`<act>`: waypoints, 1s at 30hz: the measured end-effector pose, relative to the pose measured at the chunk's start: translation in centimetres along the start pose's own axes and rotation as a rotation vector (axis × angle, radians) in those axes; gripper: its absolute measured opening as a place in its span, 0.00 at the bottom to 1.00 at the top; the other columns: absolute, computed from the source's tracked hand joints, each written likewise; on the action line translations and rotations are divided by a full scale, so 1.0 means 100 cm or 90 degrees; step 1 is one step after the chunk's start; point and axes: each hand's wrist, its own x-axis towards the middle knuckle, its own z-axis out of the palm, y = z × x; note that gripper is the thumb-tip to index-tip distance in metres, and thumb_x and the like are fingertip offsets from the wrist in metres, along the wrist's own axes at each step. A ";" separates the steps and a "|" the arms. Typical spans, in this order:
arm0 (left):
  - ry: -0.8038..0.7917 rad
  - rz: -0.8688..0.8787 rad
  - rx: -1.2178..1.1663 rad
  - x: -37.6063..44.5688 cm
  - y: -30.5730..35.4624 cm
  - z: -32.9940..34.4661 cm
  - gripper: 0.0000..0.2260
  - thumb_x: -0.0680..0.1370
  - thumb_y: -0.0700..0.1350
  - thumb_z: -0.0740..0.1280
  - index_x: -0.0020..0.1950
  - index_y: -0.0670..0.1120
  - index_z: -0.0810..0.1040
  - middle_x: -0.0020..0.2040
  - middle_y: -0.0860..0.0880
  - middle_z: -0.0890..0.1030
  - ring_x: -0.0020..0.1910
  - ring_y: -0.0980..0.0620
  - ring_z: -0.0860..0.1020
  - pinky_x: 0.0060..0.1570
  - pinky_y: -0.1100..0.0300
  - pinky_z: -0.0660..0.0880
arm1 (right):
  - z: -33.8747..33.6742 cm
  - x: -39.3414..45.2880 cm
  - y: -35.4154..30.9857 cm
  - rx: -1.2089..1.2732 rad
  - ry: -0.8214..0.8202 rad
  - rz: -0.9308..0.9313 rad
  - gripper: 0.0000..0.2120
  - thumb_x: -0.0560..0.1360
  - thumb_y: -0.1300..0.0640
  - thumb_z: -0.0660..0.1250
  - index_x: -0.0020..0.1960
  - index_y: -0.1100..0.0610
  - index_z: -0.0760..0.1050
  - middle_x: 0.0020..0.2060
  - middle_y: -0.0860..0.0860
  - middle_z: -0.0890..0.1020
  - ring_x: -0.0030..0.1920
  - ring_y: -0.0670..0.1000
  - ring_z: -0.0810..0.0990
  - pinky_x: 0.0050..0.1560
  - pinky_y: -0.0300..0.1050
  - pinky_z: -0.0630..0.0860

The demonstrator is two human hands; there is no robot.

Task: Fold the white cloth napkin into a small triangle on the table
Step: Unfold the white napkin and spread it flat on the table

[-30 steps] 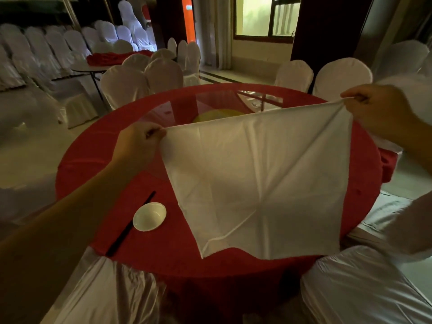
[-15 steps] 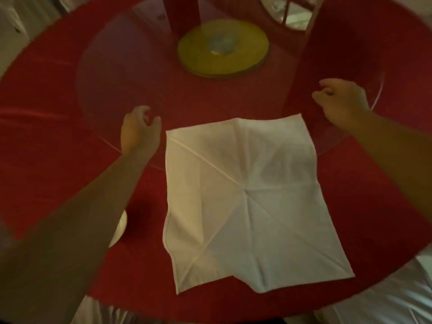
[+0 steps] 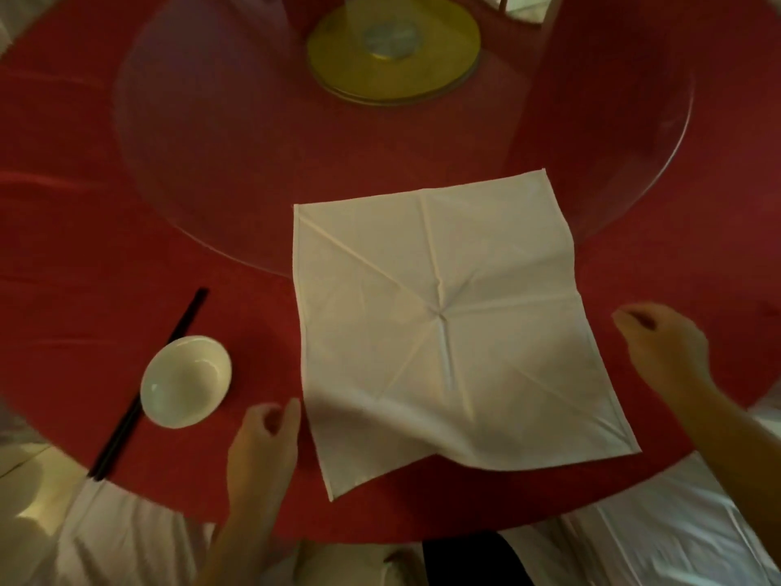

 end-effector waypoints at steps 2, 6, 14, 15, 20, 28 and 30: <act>-0.062 -0.014 0.058 -0.017 -0.021 -0.005 0.15 0.77 0.57 0.63 0.48 0.46 0.78 0.42 0.48 0.79 0.41 0.47 0.76 0.42 0.54 0.69 | 0.001 -0.031 0.027 -0.045 -0.019 0.051 0.13 0.76 0.50 0.64 0.45 0.59 0.81 0.34 0.54 0.79 0.35 0.54 0.74 0.40 0.47 0.67; -0.161 -0.018 0.082 -0.038 -0.035 -0.001 0.17 0.75 0.61 0.64 0.42 0.48 0.78 0.39 0.49 0.80 0.38 0.50 0.77 0.39 0.55 0.70 | 0.010 -0.081 0.059 -0.024 -0.037 0.109 0.13 0.74 0.48 0.65 0.39 0.57 0.79 0.33 0.54 0.80 0.34 0.56 0.77 0.39 0.50 0.73; -0.182 0.045 0.101 -0.051 -0.026 0.012 0.15 0.74 0.56 0.68 0.34 0.47 0.78 0.31 0.49 0.79 0.31 0.52 0.77 0.30 0.57 0.68 | 0.009 -0.100 0.055 0.010 -0.110 0.160 0.11 0.68 0.51 0.69 0.31 0.55 0.76 0.29 0.53 0.80 0.32 0.56 0.78 0.37 0.51 0.76; -0.180 0.048 0.108 -0.052 -0.025 0.012 0.15 0.74 0.56 0.68 0.34 0.46 0.78 0.31 0.49 0.79 0.31 0.52 0.76 0.30 0.57 0.67 | 0.009 -0.101 0.055 0.014 -0.117 0.171 0.12 0.67 0.52 0.70 0.29 0.57 0.76 0.27 0.55 0.80 0.32 0.57 0.78 0.37 0.52 0.75; -0.155 0.053 0.160 -0.058 -0.016 0.010 0.11 0.76 0.51 0.66 0.36 0.47 0.77 0.33 0.50 0.78 0.33 0.52 0.76 0.32 0.56 0.67 | 0.010 -0.103 0.060 0.044 -0.119 0.184 0.12 0.69 0.57 0.69 0.28 0.61 0.76 0.26 0.57 0.79 0.30 0.57 0.78 0.34 0.50 0.73; -0.161 0.066 0.261 -0.060 -0.011 0.005 0.10 0.77 0.52 0.63 0.39 0.48 0.74 0.35 0.51 0.76 0.34 0.54 0.74 0.36 0.57 0.67 | 0.013 -0.099 0.072 0.038 -0.100 0.156 0.10 0.70 0.54 0.70 0.31 0.55 0.76 0.27 0.53 0.80 0.30 0.54 0.79 0.36 0.52 0.78; -0.157 0.062 0.270 -0.059 -0.010 0.003 0.10 0.76 0.51 0.64 0.38 0.47 0.75 0.34 0.51 0.76 0.33 0.53 0.74 0.35 0.57 0.67 | 0.012 -0.097 0.075 0.038 -0.086 0.158 0.10 0.69 0.54 0.69 0.31 0.55 0.76 0.27 0.53 0.80 0.30 0.54 0.79 0.37 0.53 0.79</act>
